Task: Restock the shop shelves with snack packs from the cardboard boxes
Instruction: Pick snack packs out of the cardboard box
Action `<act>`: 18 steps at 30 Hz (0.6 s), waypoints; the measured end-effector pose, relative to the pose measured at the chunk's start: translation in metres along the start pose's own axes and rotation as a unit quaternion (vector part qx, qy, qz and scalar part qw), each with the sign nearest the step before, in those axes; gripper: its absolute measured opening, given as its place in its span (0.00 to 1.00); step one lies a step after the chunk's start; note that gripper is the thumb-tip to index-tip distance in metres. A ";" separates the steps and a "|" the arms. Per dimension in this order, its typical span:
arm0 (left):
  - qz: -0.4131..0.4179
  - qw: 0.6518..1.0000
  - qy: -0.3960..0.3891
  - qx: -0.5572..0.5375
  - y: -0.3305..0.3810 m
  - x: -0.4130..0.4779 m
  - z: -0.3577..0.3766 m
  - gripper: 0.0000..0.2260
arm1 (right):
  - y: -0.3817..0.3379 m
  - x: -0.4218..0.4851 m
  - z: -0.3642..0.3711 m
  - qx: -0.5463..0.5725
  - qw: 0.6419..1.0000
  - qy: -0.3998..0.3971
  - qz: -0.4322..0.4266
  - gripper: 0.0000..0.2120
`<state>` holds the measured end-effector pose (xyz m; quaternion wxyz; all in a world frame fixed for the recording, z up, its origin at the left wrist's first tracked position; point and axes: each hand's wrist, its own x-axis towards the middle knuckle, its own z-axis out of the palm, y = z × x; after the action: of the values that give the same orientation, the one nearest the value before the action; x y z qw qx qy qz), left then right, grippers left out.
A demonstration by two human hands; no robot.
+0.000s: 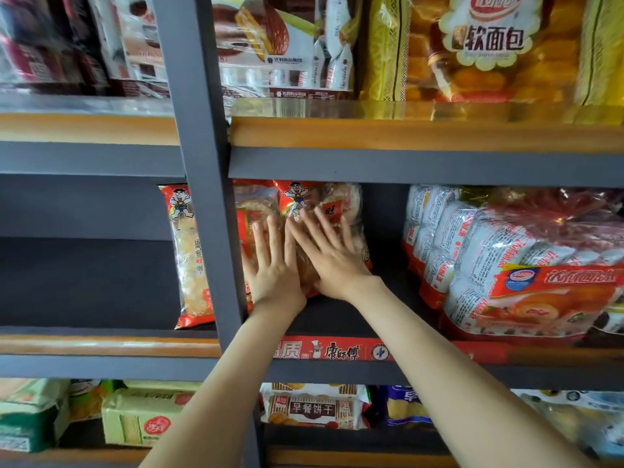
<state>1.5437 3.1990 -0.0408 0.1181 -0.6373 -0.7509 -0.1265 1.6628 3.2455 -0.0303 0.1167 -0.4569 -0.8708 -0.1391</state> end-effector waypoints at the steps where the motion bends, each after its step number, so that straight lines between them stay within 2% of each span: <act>1: -0.003 1.000 0.009 -0.002 0.000 0.000 0.001 0.52 | 0.001 0.002 0.000 -0.002 1.000 -0.009 0.004 0.55; 6: -0.038 0.995 0.062 -0.061 0.003 -0.007 0.000 0.48 | 0.017 0.001 0.004 0.000 0.995 -0.042 0.096 0.49; 10: -0.108 0.979 0.067 -0.158 0.006 -0.010 -0.005 0.46 | 0.024 0.002 0.005 -0.016 0.987 -0.039 0.152 0.54; 14: -0.101 0.983 0.064 -0.142 0.004 -0.003 -0.002 0.47 | 0.034 0.008 0.009 -0.034 0.977 -0.049 0.205 0.59; 18: -0.074 0.986 0.073 -0.133 0.003 -0.004 0.003 0.46 | 0.048 0.009 0.012 -0.054 0.961 -0.058 0.266 0.54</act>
<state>1.5476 3.1970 -0.0452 0.0772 -0.5794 -0.7615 -0.2801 1.6965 3.2824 -0.0321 0.0739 -0.6848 -0.7145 -0.1231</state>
